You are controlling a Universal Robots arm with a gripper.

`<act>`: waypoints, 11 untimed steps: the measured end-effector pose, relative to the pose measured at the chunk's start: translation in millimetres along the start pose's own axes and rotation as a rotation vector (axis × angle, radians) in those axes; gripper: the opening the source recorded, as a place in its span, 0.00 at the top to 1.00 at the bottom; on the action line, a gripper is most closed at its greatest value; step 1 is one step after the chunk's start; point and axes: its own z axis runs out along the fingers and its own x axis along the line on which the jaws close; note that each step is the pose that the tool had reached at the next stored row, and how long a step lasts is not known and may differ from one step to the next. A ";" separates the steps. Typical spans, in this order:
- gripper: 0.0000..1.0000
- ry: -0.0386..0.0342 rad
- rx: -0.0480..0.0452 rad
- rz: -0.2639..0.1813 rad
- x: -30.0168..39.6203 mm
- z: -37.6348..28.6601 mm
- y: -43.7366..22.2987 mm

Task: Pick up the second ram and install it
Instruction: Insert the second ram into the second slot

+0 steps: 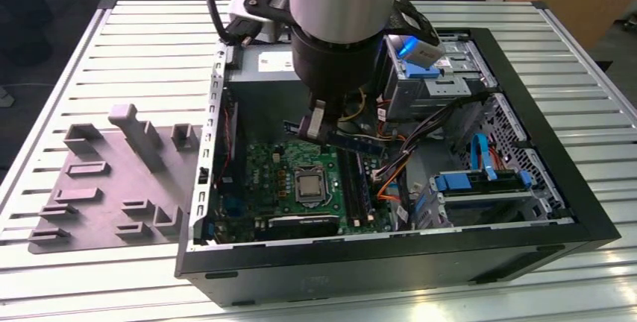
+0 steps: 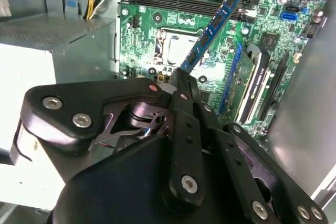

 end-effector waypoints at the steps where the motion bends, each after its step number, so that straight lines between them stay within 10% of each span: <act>1: 0.88 -0.0003 0.0010 0.009 0.0 0.0 0.0; 11: 0.88 -0.0033 0.0119 0.107 0.0 0.1 0.0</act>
